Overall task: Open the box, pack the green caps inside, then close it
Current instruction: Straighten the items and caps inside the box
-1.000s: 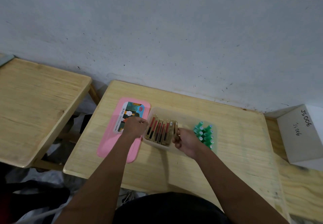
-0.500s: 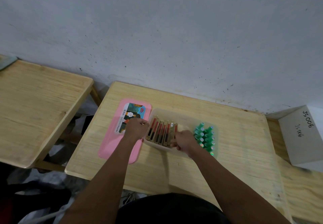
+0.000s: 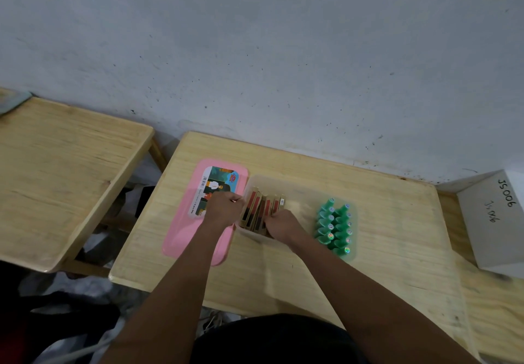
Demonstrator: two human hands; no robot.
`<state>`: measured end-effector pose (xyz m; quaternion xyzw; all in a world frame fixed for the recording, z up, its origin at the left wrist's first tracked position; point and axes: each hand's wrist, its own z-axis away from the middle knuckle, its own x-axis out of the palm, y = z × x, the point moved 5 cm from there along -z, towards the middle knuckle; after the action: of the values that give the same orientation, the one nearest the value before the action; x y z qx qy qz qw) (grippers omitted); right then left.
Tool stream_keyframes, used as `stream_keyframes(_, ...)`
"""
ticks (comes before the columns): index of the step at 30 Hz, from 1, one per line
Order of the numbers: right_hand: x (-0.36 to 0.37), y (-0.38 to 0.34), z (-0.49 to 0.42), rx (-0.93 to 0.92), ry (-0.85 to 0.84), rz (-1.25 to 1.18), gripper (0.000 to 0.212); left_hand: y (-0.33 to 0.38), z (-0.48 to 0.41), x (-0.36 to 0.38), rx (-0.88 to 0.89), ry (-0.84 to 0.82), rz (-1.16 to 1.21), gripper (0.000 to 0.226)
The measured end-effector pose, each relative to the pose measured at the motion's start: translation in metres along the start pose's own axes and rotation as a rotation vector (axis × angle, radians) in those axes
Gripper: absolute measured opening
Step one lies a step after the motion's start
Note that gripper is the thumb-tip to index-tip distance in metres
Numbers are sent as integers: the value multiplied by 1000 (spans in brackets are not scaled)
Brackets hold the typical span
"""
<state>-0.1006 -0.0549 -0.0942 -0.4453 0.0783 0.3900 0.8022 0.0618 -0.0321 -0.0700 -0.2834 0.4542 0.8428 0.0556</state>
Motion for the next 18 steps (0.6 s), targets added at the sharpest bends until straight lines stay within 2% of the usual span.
stream_keyframes(5, 10, -4, -11, -5, -30, 228, 25, 0, 0, 0, -5, -1, 6, 21)
stream_keyframes(8, 6, -7, -12, -26, 12, 314, 26, 0, 1, 0, 1, 1, 1, 20)
stream_keyframes(11, -9, -1, -10, -36, 140, 273, 28, 0, 1, 0, -2, -1, 4, 22)
stream_keyframes(14, -26, 16, -8, 8, 280, 203, 8, 1, 0, 0, -3, -5, 6, 23)
stream_keyframes(18, -25, 32, -14, 81, 173, 138, 24, 2, 0, 1, 8, -6, -9, 23)
